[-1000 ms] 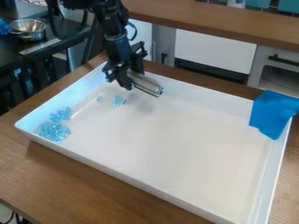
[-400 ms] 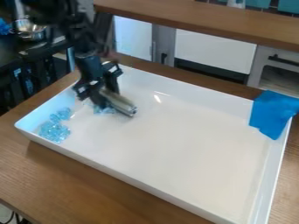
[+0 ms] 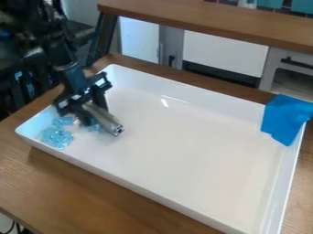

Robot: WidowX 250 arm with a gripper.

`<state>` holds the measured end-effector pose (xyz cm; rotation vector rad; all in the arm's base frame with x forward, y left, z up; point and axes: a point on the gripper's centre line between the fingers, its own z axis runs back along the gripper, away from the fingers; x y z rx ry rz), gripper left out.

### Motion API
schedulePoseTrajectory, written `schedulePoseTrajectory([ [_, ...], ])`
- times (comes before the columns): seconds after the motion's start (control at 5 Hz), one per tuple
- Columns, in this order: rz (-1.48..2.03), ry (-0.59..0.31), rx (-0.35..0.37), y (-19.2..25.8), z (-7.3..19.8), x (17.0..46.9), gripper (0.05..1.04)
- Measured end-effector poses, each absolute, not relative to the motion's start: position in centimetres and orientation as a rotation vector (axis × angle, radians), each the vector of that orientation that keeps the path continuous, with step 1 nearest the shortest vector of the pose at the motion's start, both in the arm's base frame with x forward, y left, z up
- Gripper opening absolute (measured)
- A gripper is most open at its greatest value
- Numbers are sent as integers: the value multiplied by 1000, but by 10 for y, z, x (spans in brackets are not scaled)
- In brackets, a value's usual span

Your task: Sweep into pile

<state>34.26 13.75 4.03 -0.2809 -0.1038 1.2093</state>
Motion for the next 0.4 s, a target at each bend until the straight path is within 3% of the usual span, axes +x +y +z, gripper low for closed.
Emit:
schedulePoseTrajectory([
  [0.2, 1210, -104, -268, 140, 42, 322, 502],
  [0.4, 1228, -109, -300, 138, 50, 320, 502],
])
